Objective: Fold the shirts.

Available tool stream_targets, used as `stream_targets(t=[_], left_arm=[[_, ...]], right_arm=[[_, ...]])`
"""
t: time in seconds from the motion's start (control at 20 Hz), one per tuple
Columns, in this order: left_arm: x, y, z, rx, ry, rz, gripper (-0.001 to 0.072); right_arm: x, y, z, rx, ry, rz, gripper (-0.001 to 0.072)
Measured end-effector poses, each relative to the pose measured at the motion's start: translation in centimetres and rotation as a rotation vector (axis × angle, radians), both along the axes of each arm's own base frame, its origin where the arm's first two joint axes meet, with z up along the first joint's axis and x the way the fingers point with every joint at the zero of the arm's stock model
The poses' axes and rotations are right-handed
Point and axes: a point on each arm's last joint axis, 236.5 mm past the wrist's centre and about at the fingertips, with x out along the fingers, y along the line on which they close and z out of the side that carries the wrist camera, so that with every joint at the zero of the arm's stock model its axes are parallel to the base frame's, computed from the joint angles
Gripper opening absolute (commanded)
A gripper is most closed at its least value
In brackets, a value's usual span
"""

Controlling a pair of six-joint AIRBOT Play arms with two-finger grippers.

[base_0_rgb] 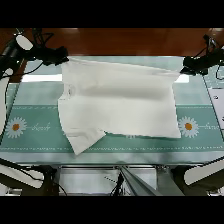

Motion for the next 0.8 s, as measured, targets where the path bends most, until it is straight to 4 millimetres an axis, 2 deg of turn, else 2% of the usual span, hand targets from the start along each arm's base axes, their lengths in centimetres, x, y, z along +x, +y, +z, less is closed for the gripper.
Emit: stream_targets(t=[0.15,0.2,0.3,0.35,0.5,0.55,0.6,0.65,0.7,0.8], left_arm=[[-2.2,0.6,0.2,-0.002,0.075,-0.036,0.0019],[-3.4,0.7,-0.2,0.008,0.116,-0.07,0.0019],[-6.2,1.0,-2.2,0.034,0.223,-0.127,0.0019],[-7.5,1.2,-3.5,0.042,0.273,-0.144,0.0019],[-11.4,1.4,-7.6,0.052,0.41,-0.191,0.0019],[-12.6,1.4,-8.6,0.052,0.45,-0.202,0.002],[-13.4,1.4,-9.4,0.052,0.477,-0.209,0.0087],[-14.0,1.3,-10.0,0.047,0.496,-0.214,0.0334],[-14.7,1.2,-10.3,0.043,0.517,-0.223,0.0707],[-15.6,1.0,-10.2,0.03,0.55,-0.238,0.0704]], right_arm=[[-1.1,0.0,1.5,-0.006,0.004,0.039,0.0029],[-1.7,0.0,1.9,-0.009,0.015,0.055,0.0029],[-2.9,0.4,1.6,-0.005,0.049,0.078,0.0029],[-3.7,0.9,0.8,0.002,0.077,0.089,0.0029],[-6.6,2.6,-3.4,0.03,0.194,0.116,0.003],[-7.5,3.2,-5.0,0.039,0.224,0.118,0.0055],[-8.3,3.7,-6.2,0.049,0.252,0.115,0.0364],[-8.8,4.1,-7.2,0.057,0.269,0.104,0.062],[-9.2,4.4,-7.9,0.063,0.286,0.093,0.0621],[-9.8,4.6,-7.8,0.074,0.299,0.081,0.0621]])
